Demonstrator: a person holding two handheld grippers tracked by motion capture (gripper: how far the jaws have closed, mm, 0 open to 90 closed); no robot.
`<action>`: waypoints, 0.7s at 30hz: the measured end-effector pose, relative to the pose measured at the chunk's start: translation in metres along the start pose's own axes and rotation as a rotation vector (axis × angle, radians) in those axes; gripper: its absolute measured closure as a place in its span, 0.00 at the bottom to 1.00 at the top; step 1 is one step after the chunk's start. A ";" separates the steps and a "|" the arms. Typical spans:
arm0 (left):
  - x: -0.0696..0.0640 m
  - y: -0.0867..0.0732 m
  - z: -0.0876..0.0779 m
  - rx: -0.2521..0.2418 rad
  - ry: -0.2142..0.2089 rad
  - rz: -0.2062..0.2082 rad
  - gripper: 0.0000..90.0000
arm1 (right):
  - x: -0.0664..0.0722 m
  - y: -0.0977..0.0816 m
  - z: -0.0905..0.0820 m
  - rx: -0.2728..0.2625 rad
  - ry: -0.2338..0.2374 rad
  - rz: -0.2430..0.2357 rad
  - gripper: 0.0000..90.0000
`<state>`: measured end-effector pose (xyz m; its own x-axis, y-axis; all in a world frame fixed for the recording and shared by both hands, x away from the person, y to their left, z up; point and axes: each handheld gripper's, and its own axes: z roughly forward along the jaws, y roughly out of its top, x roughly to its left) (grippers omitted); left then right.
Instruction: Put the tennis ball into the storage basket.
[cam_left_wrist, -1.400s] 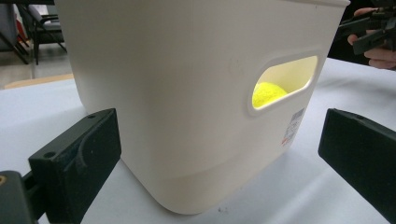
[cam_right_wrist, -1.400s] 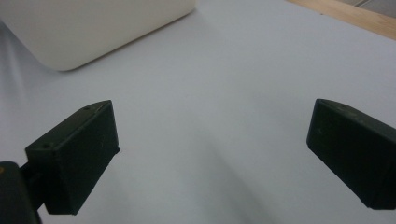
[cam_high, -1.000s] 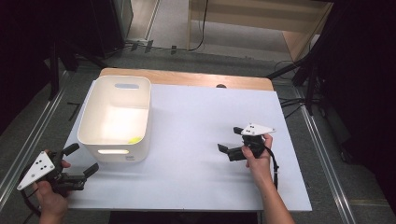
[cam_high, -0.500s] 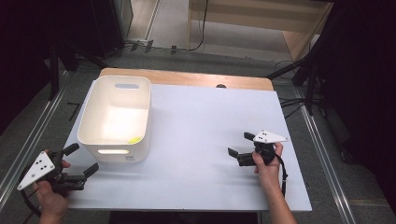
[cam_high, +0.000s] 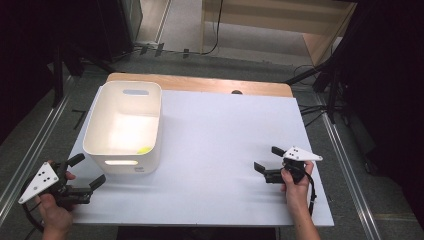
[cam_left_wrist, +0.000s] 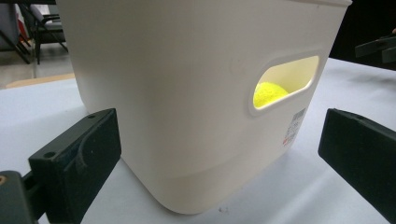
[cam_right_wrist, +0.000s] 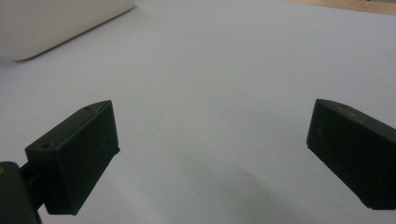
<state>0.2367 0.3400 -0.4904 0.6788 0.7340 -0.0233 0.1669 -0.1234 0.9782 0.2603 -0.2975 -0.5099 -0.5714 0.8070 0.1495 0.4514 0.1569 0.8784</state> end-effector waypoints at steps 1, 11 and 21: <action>0.000 0.000 0.000 0.000 0.000 0.001 0.00 | -0.001 -0.001 -0.002 -0.002 -0.003 0.004 0.01; 0.000 0.000 0.000 0.001 -0.001 0.000 0.00 | -0.006 -0.014 -0.021 -0.038 -0.020 0.046 0.01; 0.000 0.000 0.000 -0.001 0.001 -0.002 0.00 | -0.011 -0.022 -0.040 -0.062 -0.059 0.056 0.01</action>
<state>0.2365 0.3403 -0.4902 0.6778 0.7348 -0.0246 0.1676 -0.1217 0.9783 0.2290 -0.3321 -0.5130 -0.5044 0.8458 0.1736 0.4367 0.0765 0.8963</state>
